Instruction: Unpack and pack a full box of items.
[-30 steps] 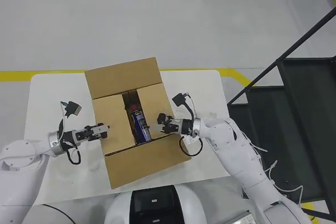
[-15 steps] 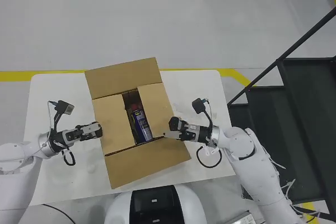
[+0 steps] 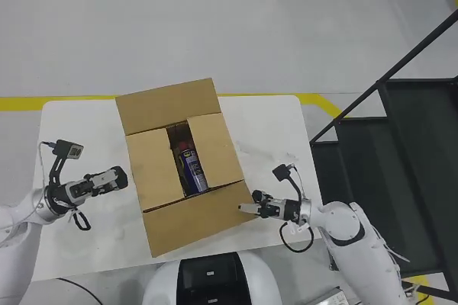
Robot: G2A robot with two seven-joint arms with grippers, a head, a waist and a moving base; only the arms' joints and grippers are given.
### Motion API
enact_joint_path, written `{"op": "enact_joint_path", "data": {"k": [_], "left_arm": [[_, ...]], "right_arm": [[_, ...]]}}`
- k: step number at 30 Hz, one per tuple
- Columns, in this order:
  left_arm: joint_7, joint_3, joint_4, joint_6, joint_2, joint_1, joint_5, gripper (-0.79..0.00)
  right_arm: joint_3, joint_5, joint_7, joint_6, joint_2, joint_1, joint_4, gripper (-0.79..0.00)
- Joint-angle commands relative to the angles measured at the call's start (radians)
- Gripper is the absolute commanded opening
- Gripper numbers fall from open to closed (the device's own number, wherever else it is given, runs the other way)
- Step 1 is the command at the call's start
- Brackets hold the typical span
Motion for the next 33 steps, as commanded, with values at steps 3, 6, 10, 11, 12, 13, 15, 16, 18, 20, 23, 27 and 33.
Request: {"op": "enact_joint_path", "data": {"k": [3, 6, 10, 11, 12, 13, 15, 16, 18, 20, 23, 27, 33], "left_arm": [[0.001, -0.023, -0.013, -0.005, 0.003, 0.018, -0.008, 0.000], [0.004, -0.037, -0.017, -0.006, 0.004, 0.028, -0.011, 0.000], [0.007, -0.052, -0.018, -0.009, 0.006, 0.038, -0.017, 0.000], [0.007, -0.055, -0.018, -0.010, 0.006, 0.041, -0.019, 0.000], [0.008, -0.057, -0.018, -0.010, 0.007, 0.043, -0.021, 0.000], [0.009, -0.060, -0.017, -0.011, 0.007, 0.045, -0.021, 0.000], [0.011, -0.063, -0.016, -0.012, 0.007, 0.047, -0.022, 0.000], [0.011, -0.064, -0.017, -0.013, 0.008, 0.049, -0.021, 0.000], [0.010, -0.068, -0.019, -0.013, 0.008, 0.052, -0.022, 0.000], [0.012, -0.071, -0.022, -0.014, 0.009, 0.055, -0.023, 0.000], [0.015, -0.076, -0.025, -0.014, 0.009, 0.057, -0.022, 0.000], [0.021, -0.074, -0.024, -0.010, 0.009, 0.053, -0.026, 0.000], [0.110, -0.071, 0.022, -0.051, 0.007, 0.017, 0.046, 0.000]], "right_arm": [[-0.056, 0.033, 0.027, -0.061, 0.000, 0.047, 0.021, 0.000], [-0.103, 0.024, 0.051, -0.066, -0.001, 0.076, 0.007, 0.000], [-0.161, 0.026, 0.079, -0.059, -0.001, 0.120, -0.009, 0.000], [-0.175, 0.043, 0.085, -0.069, -0.002, 0.132, -0.008, 0.000], [-0.184, 0.055, 0.091, -0.075, -0.002, 0.146, -0.003, 0.000], [-0.190, 0.066, 0.091, -0.082, -0.002, 0.159, 0.002, 0.000], [-0.199, 0.089, 0.077, -0.100, -0.003, 0.184, 0.011, 0.000], [-0.204, 0.099, 0.072, -0.113, -0.003, 0.195, 0.014, 0.000], [-0.206, 0.127, 0.048, -0.144, -0.004, 0.214, 0.022, 0.000], [-0.207, 0.147, 0.030, -0.172, -0.004, 0.229, 0.026, 0.000], [-0.196, 0.154, -0.006, -0.196, -0.002, 0.247, 0.036, 0.000], [-0.196, 0.124, -0.061, -0.170, -0.002, 0.278, 0.069, 0.000], [-0.242, 0.038, -0.130, -0.101, -0.009, 0.338, 0.130, 0.000]]}}
